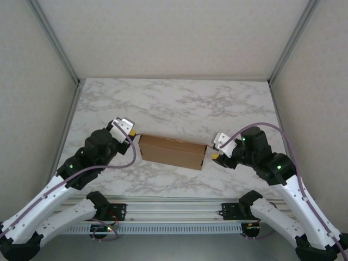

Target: Fold the paper box

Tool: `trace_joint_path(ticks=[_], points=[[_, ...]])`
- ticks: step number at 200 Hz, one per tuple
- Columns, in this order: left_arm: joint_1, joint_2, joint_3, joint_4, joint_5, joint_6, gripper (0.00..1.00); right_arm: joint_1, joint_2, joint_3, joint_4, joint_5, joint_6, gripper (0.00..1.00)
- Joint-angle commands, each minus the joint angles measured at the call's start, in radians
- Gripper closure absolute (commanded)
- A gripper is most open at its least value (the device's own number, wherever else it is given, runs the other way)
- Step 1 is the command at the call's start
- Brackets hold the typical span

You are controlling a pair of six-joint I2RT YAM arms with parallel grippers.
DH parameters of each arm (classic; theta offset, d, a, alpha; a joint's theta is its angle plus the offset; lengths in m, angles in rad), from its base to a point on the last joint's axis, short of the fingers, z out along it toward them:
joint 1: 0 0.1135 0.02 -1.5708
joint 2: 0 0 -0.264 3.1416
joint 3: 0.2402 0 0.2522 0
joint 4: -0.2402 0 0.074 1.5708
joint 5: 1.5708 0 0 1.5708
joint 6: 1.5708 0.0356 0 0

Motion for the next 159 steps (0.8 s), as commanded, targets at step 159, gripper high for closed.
trace_joint_path(ticks=[159], points=[[0.155,-0.225,-0.334,0.123,0.246,0.429,0.40,0.008,-0.042,-0.138,0.286,-0.026,0.005,0.52]])
